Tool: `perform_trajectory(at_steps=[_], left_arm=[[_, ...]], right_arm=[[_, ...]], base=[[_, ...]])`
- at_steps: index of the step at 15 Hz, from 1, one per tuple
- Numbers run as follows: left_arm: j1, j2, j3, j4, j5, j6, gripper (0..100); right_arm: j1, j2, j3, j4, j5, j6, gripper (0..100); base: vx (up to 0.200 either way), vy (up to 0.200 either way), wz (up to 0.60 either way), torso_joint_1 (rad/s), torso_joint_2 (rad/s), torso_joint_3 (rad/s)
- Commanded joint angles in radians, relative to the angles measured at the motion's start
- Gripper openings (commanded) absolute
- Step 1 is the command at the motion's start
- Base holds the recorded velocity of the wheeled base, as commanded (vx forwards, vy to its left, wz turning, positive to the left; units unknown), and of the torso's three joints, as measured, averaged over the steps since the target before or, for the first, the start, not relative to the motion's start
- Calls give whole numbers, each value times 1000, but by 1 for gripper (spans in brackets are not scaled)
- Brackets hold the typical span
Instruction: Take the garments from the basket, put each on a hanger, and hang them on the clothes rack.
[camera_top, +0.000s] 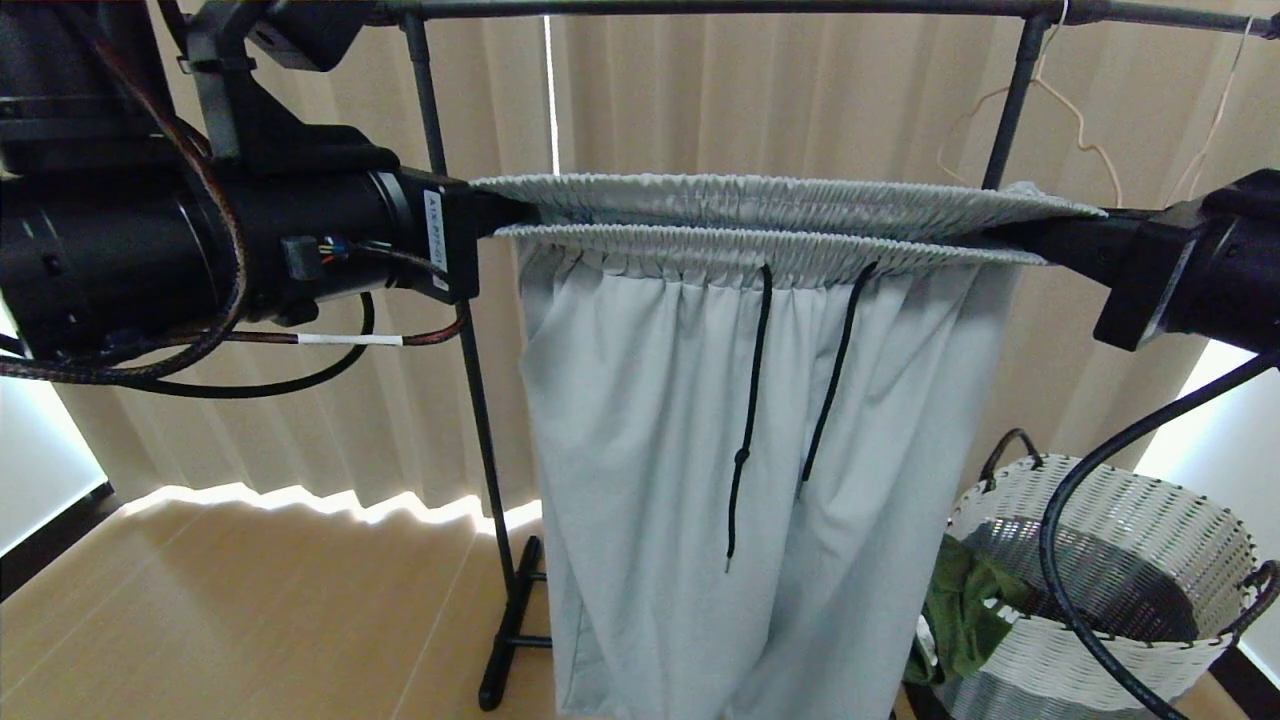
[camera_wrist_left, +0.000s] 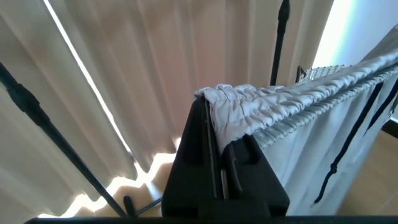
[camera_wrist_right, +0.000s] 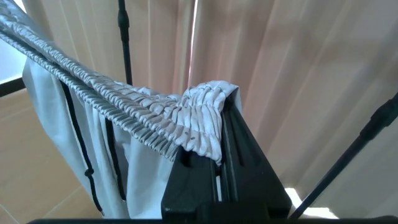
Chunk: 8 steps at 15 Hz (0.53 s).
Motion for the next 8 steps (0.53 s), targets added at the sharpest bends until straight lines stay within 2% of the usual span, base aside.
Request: perform_trajectory(at_steps=[1,8], left_arm=[[4,-3,0,1,0,6,0],[6,-1,3,1,0,12,0]], right_arm=[[0,5,-8,3,-1,-1,0],[0,5,-5,13,-1,-1,0]], base=[[0,0,0,0,0,0],[0,0,0,0,0,0]])
